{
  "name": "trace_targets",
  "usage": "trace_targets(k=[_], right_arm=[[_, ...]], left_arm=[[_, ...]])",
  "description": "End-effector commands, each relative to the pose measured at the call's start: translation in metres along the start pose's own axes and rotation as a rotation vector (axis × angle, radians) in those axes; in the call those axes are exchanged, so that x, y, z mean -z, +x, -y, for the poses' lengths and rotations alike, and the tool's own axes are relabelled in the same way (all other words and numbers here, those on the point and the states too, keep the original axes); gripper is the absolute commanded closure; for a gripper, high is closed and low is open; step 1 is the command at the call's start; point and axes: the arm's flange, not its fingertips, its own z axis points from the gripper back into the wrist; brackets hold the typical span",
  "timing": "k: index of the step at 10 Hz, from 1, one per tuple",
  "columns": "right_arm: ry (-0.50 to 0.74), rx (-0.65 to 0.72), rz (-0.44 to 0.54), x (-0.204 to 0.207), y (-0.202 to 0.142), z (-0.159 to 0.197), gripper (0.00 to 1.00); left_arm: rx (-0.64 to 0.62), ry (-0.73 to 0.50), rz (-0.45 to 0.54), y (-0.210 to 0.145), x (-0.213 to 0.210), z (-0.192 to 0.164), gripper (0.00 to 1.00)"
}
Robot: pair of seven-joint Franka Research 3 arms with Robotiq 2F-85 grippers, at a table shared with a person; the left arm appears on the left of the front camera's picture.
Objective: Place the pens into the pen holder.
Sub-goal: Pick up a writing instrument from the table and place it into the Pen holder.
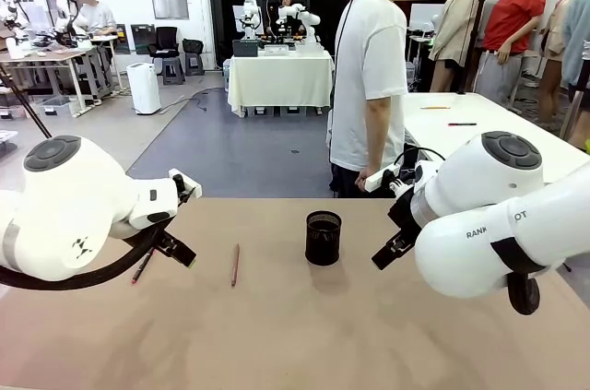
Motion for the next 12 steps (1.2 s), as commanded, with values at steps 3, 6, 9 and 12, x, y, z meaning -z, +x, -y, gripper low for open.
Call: trace_targets(k=[3,6,9,12], right_arm=[[0.136,-0.003,0.061,-0.012,0.002,0.003,0.00],[0.191,0.003,0.071,-0.014,0.004,0.019,0.00],[0.166,0.018,0.068,-0.020,0.007,-0.008,0.00],[0.166,0.018,0.068,-0.020,0.007,-0.008,0.00]], left_arm=[[0.171,-0.079,0.214,-0.015,-0.001,0.012,0.00],[0.310,-0.127,0.307,-0.028,-0.015,0.019,0.00],[0.259,-0.072,0.261,0.031,-0.016,0.050,0.00],[0.259,-0.072,0.261,0.031,-0.016,0.050,0.00]])
